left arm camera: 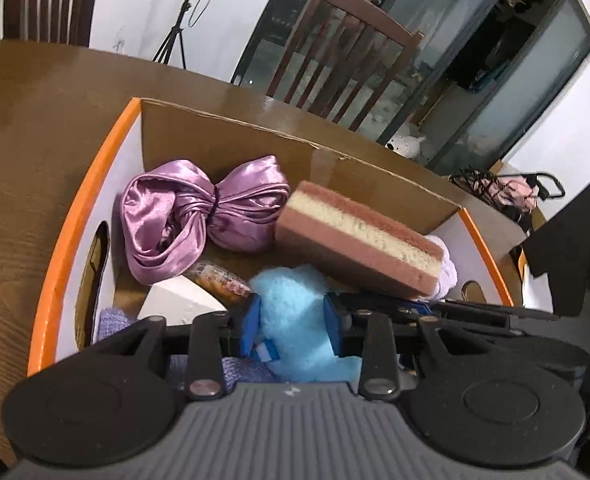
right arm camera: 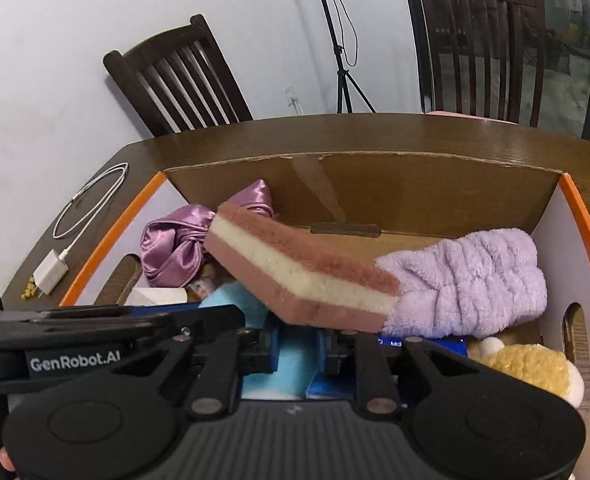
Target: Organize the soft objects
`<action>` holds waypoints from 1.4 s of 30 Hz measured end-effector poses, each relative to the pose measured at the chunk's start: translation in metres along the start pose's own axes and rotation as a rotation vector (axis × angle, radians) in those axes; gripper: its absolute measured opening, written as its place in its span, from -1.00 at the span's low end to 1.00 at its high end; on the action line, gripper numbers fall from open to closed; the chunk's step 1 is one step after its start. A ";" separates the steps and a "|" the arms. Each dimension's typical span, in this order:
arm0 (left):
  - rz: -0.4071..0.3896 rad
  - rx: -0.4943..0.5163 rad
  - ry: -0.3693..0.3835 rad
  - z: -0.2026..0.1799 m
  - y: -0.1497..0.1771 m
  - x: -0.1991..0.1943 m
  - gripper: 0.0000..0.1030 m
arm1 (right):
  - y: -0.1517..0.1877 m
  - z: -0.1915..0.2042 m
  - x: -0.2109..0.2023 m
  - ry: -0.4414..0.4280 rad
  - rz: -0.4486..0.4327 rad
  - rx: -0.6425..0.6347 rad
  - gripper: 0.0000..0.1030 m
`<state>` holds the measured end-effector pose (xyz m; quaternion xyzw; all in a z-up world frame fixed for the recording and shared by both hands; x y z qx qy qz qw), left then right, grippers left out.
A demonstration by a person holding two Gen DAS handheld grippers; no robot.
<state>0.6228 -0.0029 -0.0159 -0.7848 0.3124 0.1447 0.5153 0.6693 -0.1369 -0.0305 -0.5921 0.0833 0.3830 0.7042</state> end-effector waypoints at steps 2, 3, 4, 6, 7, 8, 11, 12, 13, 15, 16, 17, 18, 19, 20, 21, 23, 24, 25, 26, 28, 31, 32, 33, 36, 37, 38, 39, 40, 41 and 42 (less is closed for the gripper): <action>-0.014 0.012 -0.012 0.001 -0.002 -0.005 -0.11 | -0.001 0.003 -0.001 0.009 -0.007 -0.012 -0.64; -0.031 0.027 -0.017 -0.001 -0.002 -0.011 0.05 | -0.002 0.004 -0.005 0.014 -0.016 -0.026 -0.63; -0.044 0.041 -0.016 -0.003 -0.003 -0.019 0.06 | -0.003 0.005 -0.008 0.022 -0.025 -0.035 -0.59; -0.069 0.063 -0.011 -0.007 -0.008 -0.036 0.06 | -0.004 0.009 -0.026 0.016 -0.045 -0.038 -0.56; -0.086 0.071 -0.012 -0.009 -0.013 -0.045 0.06 | -0.008 0.011 -0.037 0.009 -0.062 -0.034 -0.55; -0.103 0.077 -0.014 -0.012 -0.020 -0.056 0.06 | -0.012 0.013 -0.050 0.005 -0.078 -0.037 -0.55; -0.154 0.117 -0.018 -0.023 -0.035 -0.095 0.10 | -0.030 0.016 -0.092 0.014 -0.134 -0.060 -0.50; -0.174 0.136 -0.024 -0.026 -0.039 -0.110 0.15 | -0.035 0.016 -0.108 0.020 -0.151 -0.071 -0.42; -0.194 0.156 -0.033 -0.028 -0.043 -0.125 0.19 | -0.041 0.015 -0.125 0.029 -0.167 -0.080 -0.35; -0.226 0.192 -0.055 -0.032 -0.047 -0.153 0.22 | -0.047 0.010 -0.157 0.056 -0.195 -0.098 -0.35; -0.239 0.203 -0.068 -0.034 -0.048 -0.165 0.27 | -0.050 0.005 -0.174 0.075 -0.209 -0.103 -0.35; -0.247 0.214 -0.079 -0.035 -0.047 -0.177 0.29 | -0.051 0.001 -0.192 0.092 -0.223 -0.103 -0.35; -0.255 0.220 -0.085 -0.036 -0.046 -0.189 0.30 | -0.052 -0.003 -0.206 0.104 -0.232 -0.099 -0.34; -0.261 0.222 -0.089 -0.038 -0.045 -0.199 0.31 | -0.052 -0.008 -0.218 0.114 -0.241 -0.092 -0.33; -0.265 0.222 -0.091 -0.039 -0.043 -0.208 0.31 | -0.051 -0.011 -0.230 0.124 -0.250 -0.085 -0.32; -0.269 0.221 -0.091 -0.041 -0.041 -0.215 0.31 | -0.049 -0.013 -0.242 0.130 -0.258 -0.082 -0.32; -0.280 0.228 -0.089 -0.048 -0.038 -0.229 0.31 | -0.045 -0.012 -0.262 0.137 -0.272 -0.082 -0.30; -0.288 0.238 -0.086 -0.052 -0.036 -0.237 0.33 | -0.042 -0.013 -0.270 0.138 -0.275 -0.084 -0.26; -0.297 0.252 -0.088 -0.056 -0.032 -0.243 0.37 | -0.039 -0.011 -0.277 0.138 -0.280 -0.087 -0.24; -0.309 0.265 -0.094 -0.059 -0.028 -0.249 0.39 | -0.035 -0.009 -0.283 0.138 -0.286 -0.091 -0.23; -0.328 0.296 -0.103 -0.065 -0.013 -0.257 0.48 | -0.027 -0.005 -0.297 0.142 -0.308 -0.098 -0.05; -0.371 0.352 -0.128 -0.068 0.022 -0.269 0.51 | -0.001 -0.001 -0.313 0.141 -0.381 -0.099 0.34; -0.409 0.382 -0.135 -0.069 0.037 -0.278 0.56 | 0.011 0.000 -0.317 0.144 -0.403 -0.106 0.33; -0.444 0.407 -0.142 -0.071 0.049 -0.285 0.68 | 0.023 0.004 -0.321 0.154 -0.420 -0.120 0.33; -0.569 0.447 -0.168 -0.075 0.085 -0.309 0.91 | 0.056 0.012 -0.339 0.177 -0.503 -0.165 0.56; -0.601 0.452 -0.173 -0.075 0.096 -0.316 0.93 | 0.067 0.017 -0.348 0.189 -0.545 -0.178 0.71; -0.622 0.451 -0.182 -0.074 0.106 -0.322 0.93 | 0.076 0.021 -0.355 0.199 -0.587 -0.195 0.72; -0.638 0.448 -0.194 -0.074 0.115 -0.328 0.93 | 0.087 0.025 -0.365 0.208 -0.627 -0.218 0.72; -0.654 0.444 -0.203 -0.072 0.123 -0.333 0.93 | 0.096 0.030 -0.371 0.211 -0.648 -0.238 0.72; -0.670 0.435 -0.211 -0.071 0.131 -0.340 0.93 | 0.105 0.034 -0.376 0.214 -0.661 -0.248 0.72; -0.688 0.426 -0.216 -0.070 0.139 -0.349 0.94 | 0.115 0.037 -0.382 0.218 -0.673 -0.246 0.72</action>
Point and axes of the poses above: each gripper's, at about its wrist camera, not at the fingertips, and x roughly the way its jaws point, z to its left, y to its underside, the point moved 7 cm from there along x, roughly the way its jaws point, and after that the axes turned 12 degrees about -z, right-handed, at the moved point
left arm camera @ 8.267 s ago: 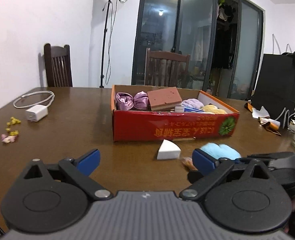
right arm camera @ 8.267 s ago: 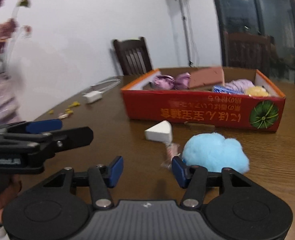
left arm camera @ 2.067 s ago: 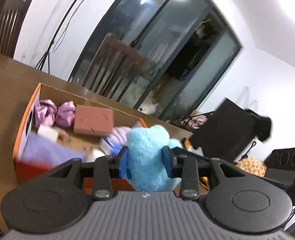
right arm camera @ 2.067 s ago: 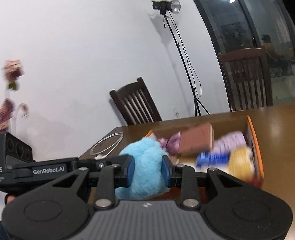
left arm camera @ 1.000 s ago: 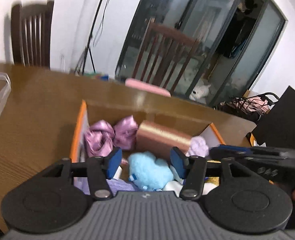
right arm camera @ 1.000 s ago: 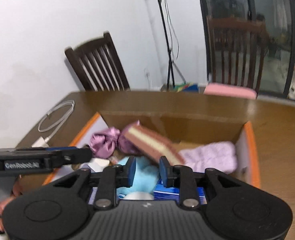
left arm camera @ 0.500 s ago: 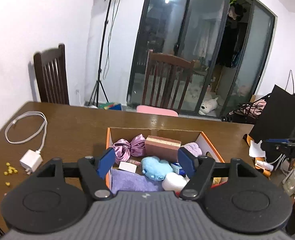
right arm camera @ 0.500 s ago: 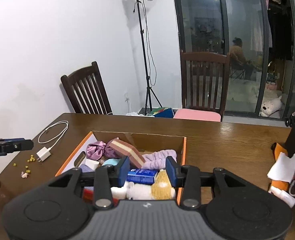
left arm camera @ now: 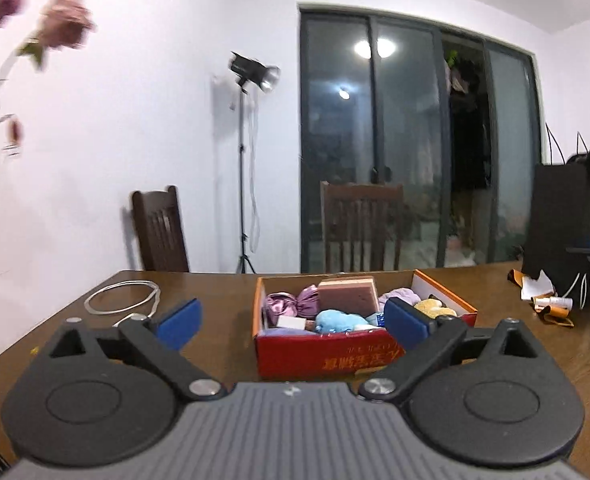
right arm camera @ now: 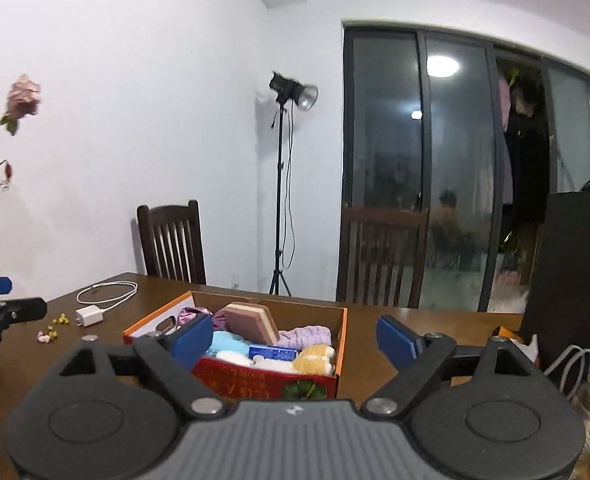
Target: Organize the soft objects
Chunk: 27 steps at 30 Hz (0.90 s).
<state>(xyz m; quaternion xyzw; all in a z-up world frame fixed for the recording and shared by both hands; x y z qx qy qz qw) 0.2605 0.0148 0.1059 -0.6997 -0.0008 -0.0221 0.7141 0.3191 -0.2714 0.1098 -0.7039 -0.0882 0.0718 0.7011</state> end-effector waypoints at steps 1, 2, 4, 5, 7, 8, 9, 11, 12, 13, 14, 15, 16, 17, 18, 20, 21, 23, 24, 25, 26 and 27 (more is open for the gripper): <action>-0.017 -0.008 -0.005 0.003 0.001 -0.013 0.99 | 0.004 0.004 -0.012 0.001 -0.007 0.007 0.72; -0.034 -0.020 -0.021 0.005 0.003 -0.029 1.00 | 0.008 0.008 -0.022 0.000 -0.011 0.010 0.73; -0.048 -0.040 -0.045 0.011 0.008 -0.056 1.00 | 0.019 0.018 -0.049 0.007 -0.025 0.017 0.77; -0.044 -0.045 -0.049 0.014 0.012 -0.070 1.00 | 0.026 0.023 -0.064 0.011 -0.026 0.009 0.77; -0.041 -0.065 -0.059 0.020 0.023 -0.093 1.00 | 0.041 0.035 -0.093 0.009 -0.026 0.009 0.81; -0.033 -0.070 -0.066 0.022 0.030 -0.105 1.00 | 0.048 0.041 -0.105 0.000 -0.022 0.023 0.83; -0.021 -0.066 -0.072 0.023 0.037 -0.117 1.00 | 0.057 0.046 -0.118 -0.015 -0.008 0.051 0.83; -0.014 -0.023 -0.057 0.021 0.050 -0.141 1.00 | 0.072 0.055 -0.136 -0.021 0.025 0.096 0.83; -0.017 0.001 -0.056 0.020 0.053 -0.147 1.00 | 0.078 0.058 -0.144 -0.014 0.040 0.106 0.83; -0.020 0.024 -0.053 0.017 0.054 -0.151 1.00 | 0.084 0.062 -0.152 -0.012 0.054 0.100 0.83; -0.021 0.043 -0.038 0.014 0.054 -0.153 1.00 | 0.087 0.068 -0.159 -0.022 0.061 0.080 0.83; -0.022 0.052 -0.028 0.011 0.051 -0.153 1.00 | 0.090 0.073 -0.163 -0.030 0.066 0.051 0.83; -0.030 0.049 -0.028 0.009 0.048 -0.154 1.00 | 0.091 0.078 -0.168 -0.028 0.067 0.027 0.83; -0.042 0.035 -0.035 0.009 0.045 -0.155 1.00 | 0.091 0.081 -0.172 -0.024 0.063 0.011 0.83; -0.047 0.024 -0.034 0.008 0.043 -0.156 1.00 | 0.089 0.083 -0.174 -0.027 0.057 0.009 0.83; -0.044 0.015 -0.017 0.004 0.041 -0.158 1.00 | 0.086 0.086 -0.178 -0.042 0.048 0.031 0.83; -0.046 0.019 -0.009 0.002 0.040 -0.160 1.00 | 0.085 0.086 -0.179 -0.043 0.039 0.046 0.83; -0.063 0.030 -0.006 0.001 0.036 -0.163 1.00 | 0.081 0.087 -0.178 -0.045 0.035 0.049 0.83; -0.069 0.036 -0.004 0.000 0.035 -0.164 1.00 | 0.080 0.088 -0.178 -0.044 0.030 0.041 0.83; -0.074 0.043 -0.001 -0.001 0.033 -0.164 1.00 | 0.079 0.088 -0.179 -0.043 0.023 0.035 0.83; -0.077 0.047 -0.003 -0.001 0.032 -0.164 1.00 | 0.077 0.088 -0.179 -0.040 0.020 0.033 0.83; -0.082 0.047 -0.007 -0.001 0.031 -0.165 1.00 | 0.076 0.088 -0.179 -0.038 0.015 0.034 0.84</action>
Point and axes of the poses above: each gripper's, at about its wrist camera, not at the fingertips, and x roughly the way its jaws point, z to its left, y to its underside, the point moved 7 cm from there along x, roughly the way its jaws point, and after that the axes turned 12 degrees about -z, right-handed, at the moved point
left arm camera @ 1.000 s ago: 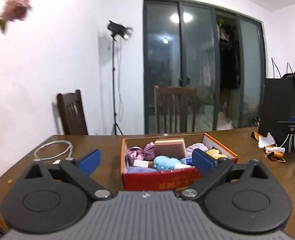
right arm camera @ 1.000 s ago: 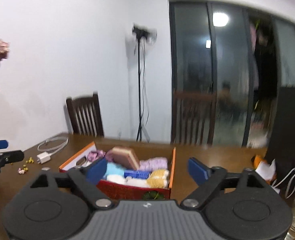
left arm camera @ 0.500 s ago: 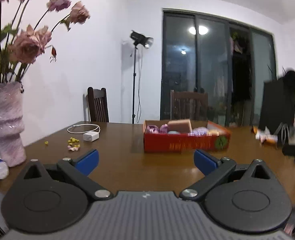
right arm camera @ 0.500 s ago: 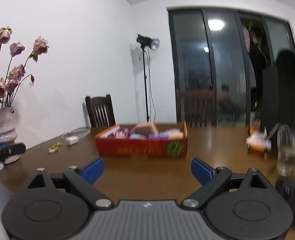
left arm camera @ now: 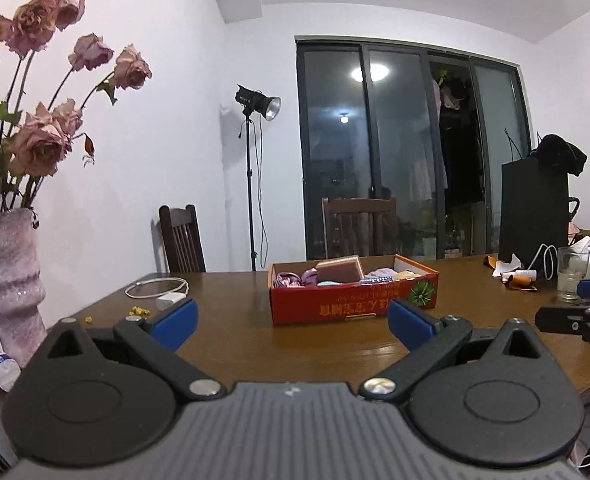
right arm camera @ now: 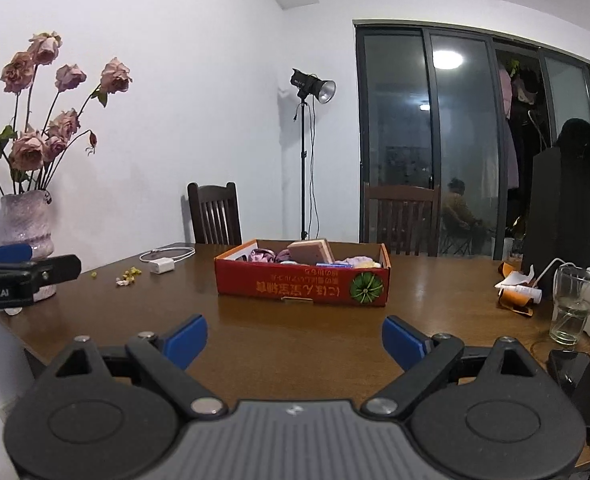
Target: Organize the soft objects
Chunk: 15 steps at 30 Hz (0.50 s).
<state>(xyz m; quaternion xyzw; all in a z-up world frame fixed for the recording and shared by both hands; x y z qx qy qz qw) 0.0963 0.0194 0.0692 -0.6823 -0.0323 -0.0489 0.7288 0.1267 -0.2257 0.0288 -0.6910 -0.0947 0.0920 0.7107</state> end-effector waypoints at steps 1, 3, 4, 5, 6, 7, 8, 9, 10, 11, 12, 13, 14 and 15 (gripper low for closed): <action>-0.001 -0.003 -0.002 0.001 -0.001 0.000 1.00 | -0.002 -0.001 0.001 0.004 -0.004 0.003 0.87; -0.001 -0.013 -0.006 0.003 -0.001 0.001 1.00 | -0.004 -0.003 0.002 0.012 -0.006 0.007 0.90; -0.001 -0.015 -0.008 0.004 -0.001 0.001 1.00 | -0.005 -0.004 0.002 0.015 -0.010 0.006 0.91; -0.001 -0.015 -0.007 0.004 -0.001 0.001 1.00 | -0.006 -0.005 0.001 0.017 -0.014 0.007 0.91; -0.002 -0.013 -0.005 0.003 -0.001 0.000 1.00 | -0.007 -0.005 0.001 0.017 -0.018 0.008 0.91; -0.003 -0.009 -0.002 0.003 -0.001 0.001 1.00 | -0.007 -0.005 0.000 0.017 -0.023 0.009 0.91; -0.004 -0.005 -0.002 0.003 -0.001 0.001 1.00 | -0.008 -0.006 0.000 0.018 -0.029 0.010 0.92; -0.005 -0.004 -0.003 0.004 -0.001 0.001 1.00 | -0.008 -0.006 0.000 0.019 -0.031 0.012 0.93; -0.003 -0.007 -0.002 0.004 0.000 0.001 1.00 | -0.008 -0.006 0.000 0.022 -0.032 0.013 0.93; -0.002 -0.010 -0.002 0.003 0.000 0.000 1.00 | -0.008 -0.006 0.000 0.024 -0.034 0.013 0.93; -0.001 -0.012 -0.001 0.003 0.000 0.000 1.00 | -0.008 -0.006 0.000 0.024 -0.033 0.013 0.94; -0.001 -0.013 -0.001 0.003 0.000 0.000 1.00 | -0.008 -0.006 0.000 0.022 -0.032 0.014 0.94; -0.002 -0.012 -0.001 0.003 0.000 0.000 1.00 | -0.008 -0.005 0.000 0.021 -0.033 0.015 0.94; -0.001 -0.011 0.000 0.003 0.000 0.000 1.00 | -0.008 -0.006 0.000 0.020 -0.033 0.016 0.94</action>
Point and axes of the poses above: each gripper's, at about its wrist camera, not at the fingertips, and x roughly the way its jaws point, z to its left, y to its underside, the point moved 7 cm from there along x, roughly the way its jaws point, and after that the axes turned 12 degrees about -z, right-handed, at the moved point
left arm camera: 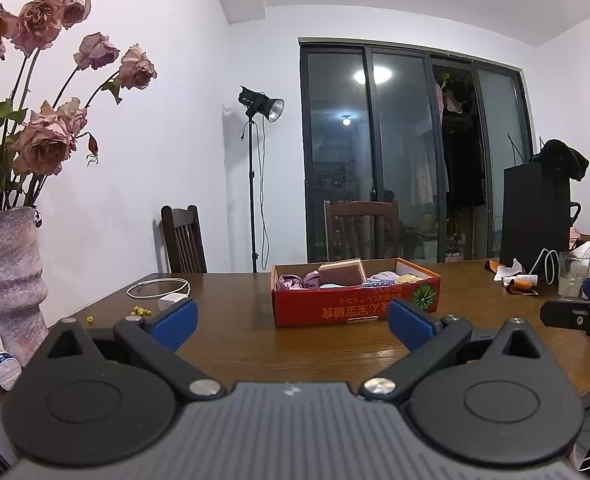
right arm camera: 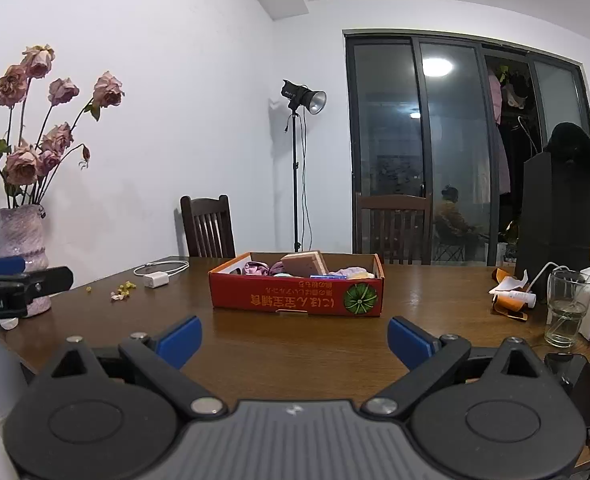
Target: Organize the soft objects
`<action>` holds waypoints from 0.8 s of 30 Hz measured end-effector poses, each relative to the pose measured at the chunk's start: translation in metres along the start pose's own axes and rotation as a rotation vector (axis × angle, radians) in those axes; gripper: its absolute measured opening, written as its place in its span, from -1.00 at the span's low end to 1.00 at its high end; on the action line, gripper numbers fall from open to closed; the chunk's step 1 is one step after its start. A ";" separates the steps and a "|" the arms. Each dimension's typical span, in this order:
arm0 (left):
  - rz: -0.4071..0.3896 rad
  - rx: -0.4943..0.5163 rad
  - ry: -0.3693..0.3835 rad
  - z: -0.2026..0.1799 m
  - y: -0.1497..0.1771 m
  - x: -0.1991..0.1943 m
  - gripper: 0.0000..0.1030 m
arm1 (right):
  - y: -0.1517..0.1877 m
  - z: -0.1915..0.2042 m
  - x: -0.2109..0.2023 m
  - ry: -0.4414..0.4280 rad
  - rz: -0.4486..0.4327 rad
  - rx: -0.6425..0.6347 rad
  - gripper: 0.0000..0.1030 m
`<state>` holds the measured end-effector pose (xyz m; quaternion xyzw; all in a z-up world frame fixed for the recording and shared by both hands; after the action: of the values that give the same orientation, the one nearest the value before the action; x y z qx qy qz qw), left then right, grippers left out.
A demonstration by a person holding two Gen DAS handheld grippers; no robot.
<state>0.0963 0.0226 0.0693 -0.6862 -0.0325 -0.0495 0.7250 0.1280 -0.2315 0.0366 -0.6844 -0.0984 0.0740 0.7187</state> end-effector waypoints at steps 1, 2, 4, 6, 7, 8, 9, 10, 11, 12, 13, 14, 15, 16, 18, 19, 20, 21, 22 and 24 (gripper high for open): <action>0.001 0.000 0.001 0.000 0.000 0.000 1.00 | 0.000 0.000 0.000 -0.001 0.000 0.001 0.94; 0.001 -0.001 0.001 0.000 0.000 0.000 1.00 | 0.000 -0.001 0.000 -0.002 0.001 0.001 0.94; 0.001 0.000 -0.001 0.000 0.000 0.000 1.00 | 0.000 -0.001 0.000 0.000 0.001 0.002 0.94; 0.000 0.002 0.001 0.000 0.000 0.000 1.00 | 0.001 -0.001 0.000 0.003 0.003 0.006 0.94; -0.001 0.004 0.001 0.000 0.000 0.000 1.00 | 0.001 -0.001 0.000 0.003 0.003 0.007 0.94; -0.002 0.004 0.001 0.000 0.000 0.000 1.00 | 0.001 -0.001 0.000 0.001 0.004 0.007 0.94; -0.001 0.004 0.001 0.000 0.000 0.000 1.00 | 0.000 -0.001 0.000 0.001 0.004 0.006 0.94; -0.001 0.003 0.001 0.000 0.000 0.000 1.00 | 0.000 -0.001 0.000 0.001 0.003 0.006 0.94; -0.001 0.003 0.002 0.000 0.000 0.000 1.00 | 0.000 -0.001 0.000 0.000 0.003 0.006 0.94; -0.001 0.004 0.001 0.000 0.000 0.000 1.00 | 0.000 0.000 0.000 -0.001 0.003 0.005 0.94; -0.001 0.004 0.000 0.000 0.000 0.000 1.00 | 0.000 0.000 0.000 -0.001 0.003 0.005 0.94; -0.001 0.004 0.000 0.000 0.000 0.000 1.00 | 0.000 0.000 0.000 0.000 0.003 0.005 0.94; -0.001 0.003 -0.001 0.000 0.000 0.000 1.00 | 0.000 0.000 0.000 0.002 0.004 0.005 0.94; -0.001 0.002 -0.002 0.001 0.000 0.000 1.00 | 0.000 0.000 0.000 0.004 0.003 0.003 0.94; 0.000 0.002 -0.001 0.001 0.001 0.001 1.00 | 0.000 -0.001 -0.001 0.004 0.001 0.004 0.94; 0.000 0.003 -0.002 0.001 0.001 0.001 1.00 | 0.000 -0.001 -0.001 0.003 0.000 0.005 0.95; -0.001 0.003 -0.003 0.001 0.001 0.000 1.00 | -0.001 -0.001 -0.001 0.003 -0.001 0.007 0.95; -0.001 0.002 -0.001 0.001 0.001 0.001 1.00 | -0.001 -0.001 -0.001 0.004 -0.002 0.008 0.95; 0.000 0.002 0.000 0.001 0.001 0.001 1.00 | -0.001 0.000 -0.001 0.004 -0.003 0.008 0.95; -0.001 0.004 0.000 0.002 0.001 0.001 1.00 | -0.001 0.000 -0.002 0.004 -0.003 0.007 0.95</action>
<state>0.0972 0.0243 0.0688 -0.6849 -0.0329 -0.0495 0.7262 0.1264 -0.2316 0.0375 -0.6817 -0.0976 0.0717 0.7216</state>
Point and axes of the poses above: each gripper's, at about its wrist camera, not at the fingertips, and x roughly the way its jaws point, z to its left, y to its underside, the point moved 7 cm from there along x, roughly the way its jaws point, and after that the axes turned 12 degrees about -z, right-handed, at the moved point
